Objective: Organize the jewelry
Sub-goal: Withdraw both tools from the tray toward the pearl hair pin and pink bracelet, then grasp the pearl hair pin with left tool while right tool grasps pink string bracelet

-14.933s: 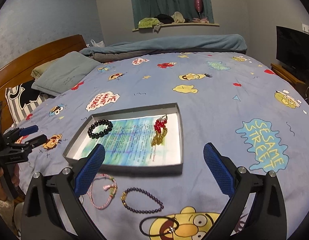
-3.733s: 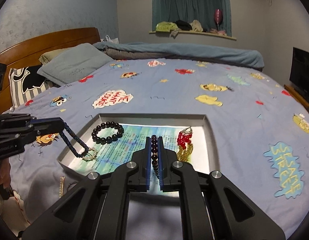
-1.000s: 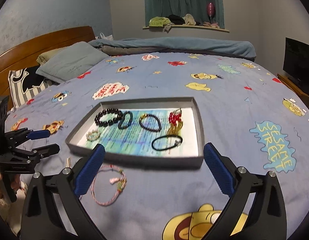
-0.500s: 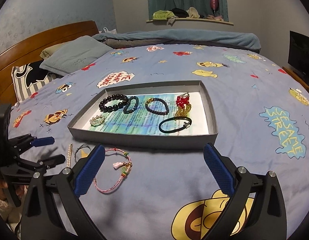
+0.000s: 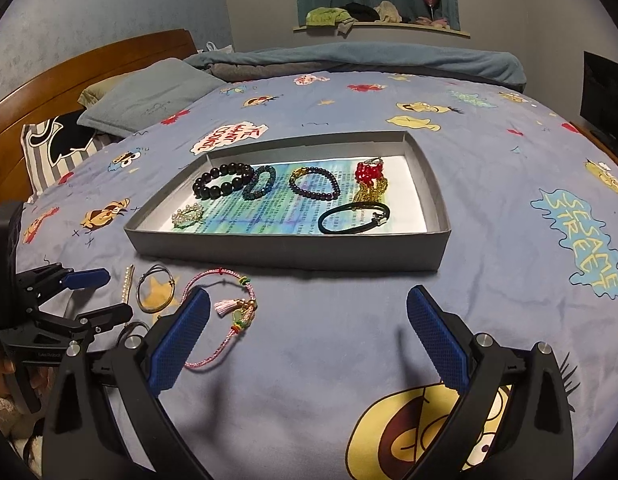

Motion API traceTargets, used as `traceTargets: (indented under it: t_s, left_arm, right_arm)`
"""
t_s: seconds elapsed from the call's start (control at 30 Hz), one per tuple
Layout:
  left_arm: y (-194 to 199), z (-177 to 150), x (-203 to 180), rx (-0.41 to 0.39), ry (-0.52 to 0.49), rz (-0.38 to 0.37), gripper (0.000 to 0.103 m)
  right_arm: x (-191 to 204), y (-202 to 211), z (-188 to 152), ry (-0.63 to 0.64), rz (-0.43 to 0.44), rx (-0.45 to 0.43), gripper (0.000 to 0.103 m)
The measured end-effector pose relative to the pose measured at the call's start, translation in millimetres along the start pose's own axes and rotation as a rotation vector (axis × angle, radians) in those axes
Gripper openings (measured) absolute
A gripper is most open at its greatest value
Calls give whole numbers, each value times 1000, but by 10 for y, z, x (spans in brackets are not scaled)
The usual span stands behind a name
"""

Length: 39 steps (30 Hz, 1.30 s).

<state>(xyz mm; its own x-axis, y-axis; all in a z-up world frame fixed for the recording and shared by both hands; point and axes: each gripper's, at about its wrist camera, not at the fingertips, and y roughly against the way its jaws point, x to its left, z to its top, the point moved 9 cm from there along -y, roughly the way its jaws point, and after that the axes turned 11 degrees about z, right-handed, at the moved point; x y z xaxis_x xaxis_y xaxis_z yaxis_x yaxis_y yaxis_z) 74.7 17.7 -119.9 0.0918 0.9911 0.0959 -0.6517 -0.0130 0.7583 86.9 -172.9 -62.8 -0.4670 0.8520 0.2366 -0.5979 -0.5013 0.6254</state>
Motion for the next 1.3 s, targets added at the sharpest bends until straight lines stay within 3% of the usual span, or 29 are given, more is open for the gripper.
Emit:
traceTargets:
  t_s: [0.23,0.4,0.53,0.6,0.77,1.0,1.1,1.3]
  left_arm:
    - [12,-11,-12,-3,-11,-8,77]
    - [12,-10,19,-1,4,-16,63]
    - [19,-5,22,-2,9,-25,54]
    - [30,3,9,-8,5,-29,40]
    - [32,5,-14,-6,7,-46,35]
    - [-20,5,12,-7,-10,-3,21]
    - [-37,8,15,-7,-17,6,15]
    - [-118,30,36,5,-3,-4,15]
  right_arm:
    - [61,-40,-14,16,22,4,95]
    - [97,-60,-29,28,30,9,89]
    - [117,-81,-44,28,43,18,80]
    - [125,-88,-53,25,52,23,74]
    - [163,-107,-76,26,74,38,58]
    - [231,-159,-128,50,85,61,40]
    - [264,-194,-157,54,93,74,38]
    - [291,-305,-220,48,96,105,38]
